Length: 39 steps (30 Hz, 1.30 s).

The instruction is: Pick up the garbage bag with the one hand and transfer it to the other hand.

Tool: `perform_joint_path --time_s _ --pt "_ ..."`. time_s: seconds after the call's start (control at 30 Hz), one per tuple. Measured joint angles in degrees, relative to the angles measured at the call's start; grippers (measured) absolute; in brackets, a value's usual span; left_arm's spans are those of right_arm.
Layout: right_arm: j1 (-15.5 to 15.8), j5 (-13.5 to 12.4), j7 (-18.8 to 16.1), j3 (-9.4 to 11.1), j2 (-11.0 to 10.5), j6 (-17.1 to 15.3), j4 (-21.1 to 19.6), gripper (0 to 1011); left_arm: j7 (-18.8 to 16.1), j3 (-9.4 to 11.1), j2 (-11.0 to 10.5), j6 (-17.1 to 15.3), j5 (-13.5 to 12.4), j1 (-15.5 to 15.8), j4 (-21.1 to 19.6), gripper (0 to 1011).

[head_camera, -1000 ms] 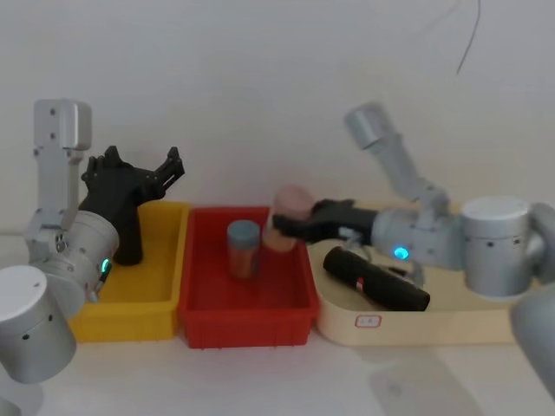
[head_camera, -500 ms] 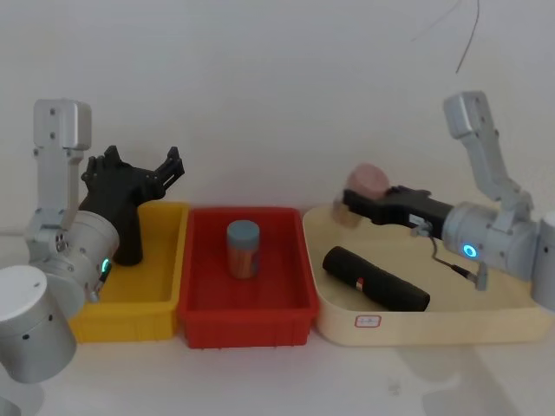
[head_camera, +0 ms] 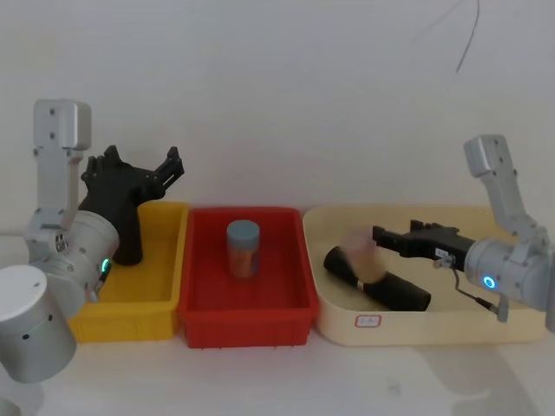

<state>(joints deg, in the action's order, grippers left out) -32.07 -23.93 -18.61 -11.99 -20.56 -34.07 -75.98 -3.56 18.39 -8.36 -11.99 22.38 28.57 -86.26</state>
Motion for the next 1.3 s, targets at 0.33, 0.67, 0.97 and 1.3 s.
perform_joint_path --time_s 0.33,0.67,0.97,1.3 --pt "0.5 0.3 0.7 0.1 -0.5 0.4 1.6 1000 0.0 0.0 0.0 0.0 0.0 0.0 0.0 1000" --pt "1.5 0.2 0.8 0.3 -0.9 2.1 -0.2 1000 0.0 0.0 0.0 0.0 0.0 0.0 0.0 1000" --pt "4.1 -0.4 0.1 0.6 -1.3 6.2 -5.0 1000 0.0 0.0 0.0 0.0 0.0 0.0 0.0 1000" --pt "9.3 -1.2 -1.5 0.0 -1.4 11.1 -11.3 1000 0.0 0.0 0.0 0.0 0.0 0.0 0.0 1000"
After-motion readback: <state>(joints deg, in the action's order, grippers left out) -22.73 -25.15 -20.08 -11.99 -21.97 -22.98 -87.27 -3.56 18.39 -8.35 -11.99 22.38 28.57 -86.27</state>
